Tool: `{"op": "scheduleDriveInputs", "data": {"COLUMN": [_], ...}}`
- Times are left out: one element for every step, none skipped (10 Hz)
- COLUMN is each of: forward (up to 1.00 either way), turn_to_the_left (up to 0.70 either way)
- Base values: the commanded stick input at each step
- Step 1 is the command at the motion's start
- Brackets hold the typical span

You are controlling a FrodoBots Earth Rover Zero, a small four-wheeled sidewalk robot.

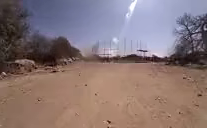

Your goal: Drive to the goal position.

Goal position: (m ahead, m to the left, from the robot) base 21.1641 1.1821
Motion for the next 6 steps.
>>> {"op": "scheduleDriveInputs", "data": {"forward": [1.0, 1.0, 1.0, 1.0, 1.0, 1.0], "turn_to_the_left": [0.0, 0.0, 0.0, 0.0, 0.0, 0.0]}}
